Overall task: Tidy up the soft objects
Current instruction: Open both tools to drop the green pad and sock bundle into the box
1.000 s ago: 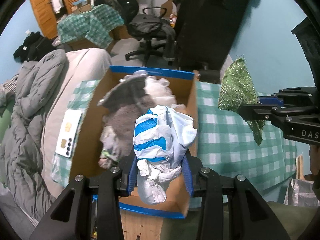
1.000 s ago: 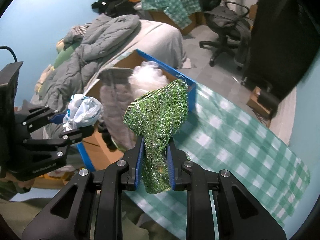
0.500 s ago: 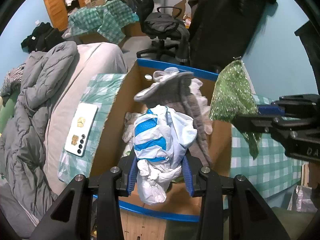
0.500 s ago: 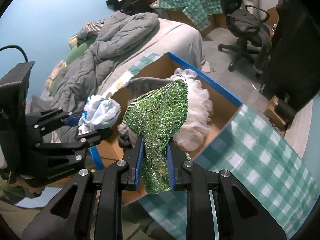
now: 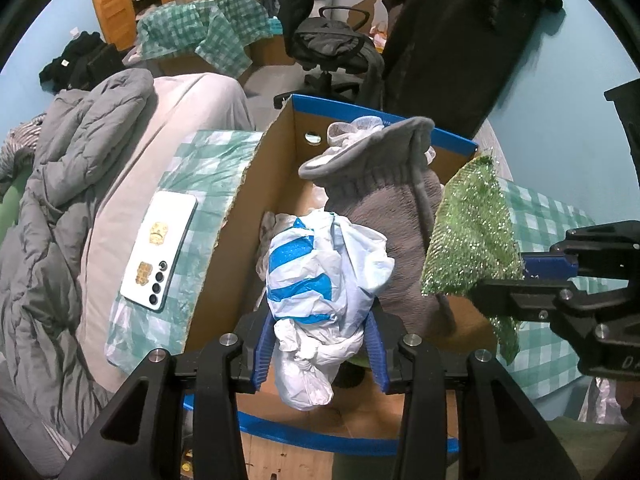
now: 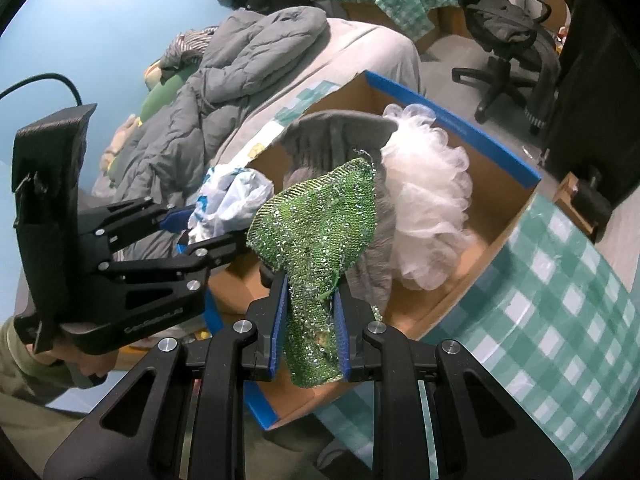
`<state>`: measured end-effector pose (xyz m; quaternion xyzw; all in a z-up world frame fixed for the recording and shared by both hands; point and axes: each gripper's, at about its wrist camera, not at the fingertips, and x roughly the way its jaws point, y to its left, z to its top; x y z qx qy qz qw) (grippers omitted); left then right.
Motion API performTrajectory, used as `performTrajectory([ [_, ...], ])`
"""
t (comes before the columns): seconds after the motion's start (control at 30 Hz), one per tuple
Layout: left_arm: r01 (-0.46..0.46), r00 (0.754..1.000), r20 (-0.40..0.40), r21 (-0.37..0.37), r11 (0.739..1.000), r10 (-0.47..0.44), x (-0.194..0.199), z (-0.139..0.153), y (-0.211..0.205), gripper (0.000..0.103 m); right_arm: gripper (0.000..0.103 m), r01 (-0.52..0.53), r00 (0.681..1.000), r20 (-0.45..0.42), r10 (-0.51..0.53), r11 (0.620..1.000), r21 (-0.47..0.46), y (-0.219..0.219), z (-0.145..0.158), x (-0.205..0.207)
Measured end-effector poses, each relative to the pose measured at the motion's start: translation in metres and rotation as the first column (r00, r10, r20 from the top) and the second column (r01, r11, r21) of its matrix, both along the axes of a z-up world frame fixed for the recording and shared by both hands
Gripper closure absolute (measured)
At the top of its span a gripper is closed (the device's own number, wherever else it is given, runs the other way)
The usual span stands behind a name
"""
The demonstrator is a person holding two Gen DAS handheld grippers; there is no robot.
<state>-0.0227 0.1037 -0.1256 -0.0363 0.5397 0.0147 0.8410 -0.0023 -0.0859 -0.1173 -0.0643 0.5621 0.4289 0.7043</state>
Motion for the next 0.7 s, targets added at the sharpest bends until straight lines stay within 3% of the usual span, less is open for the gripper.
performTrajectory([
  [0.2,-0.003,1.000,-0.022,0.015,1.000,0.003,0.000,-0.007,0.001,0.059,0.071,0.013,1.000,-0.011,-0.014,0.999,-0.031,0.003,-0.007,0.000],
  [0.3,-0.006,0.999,-0.034,0.021,1.000,0.007,-0.001,-0.006,0.001,0.049,0.068,0.018,1.000,-0.010,-0.018,0.999,-0.035,0.003,-0.008,0.000],
  [0.37,-0.005,1.000,-0.026,0.025,1.000,0.005,-0.004,-0.004,0.001,0.041,0.058,0.016,1.000,-0.012,-0.016,0.999,-0.038,0.004,-0.008,-0.001],
  [0.47,0.000,1.000,-0.012,0.032,0.999,0.001,-0.008,-0.001,0.000,0.033,0.054,0.028,1.000,-0.001,-0.028,0.999,-0.033,0.002,-0.005,-0.003],
  [0.57,0.004,1.000,-0.008,0.042,0.999,-0.003,-0.009,0.001,0.001,0.033,0.046,0.043,0.999,0.009,-0.043,0.998,-0.037,0.000,-0.003,-0.004],
  [0.7,-0.003,1.000,-0.006,0.038,0.999,0.003,-0.012,0.006,0.001,0.033,0.046,0.055,0.998,0.012,-0.055,0.998,-0.029,-0.005,0.001,-0.002],
])
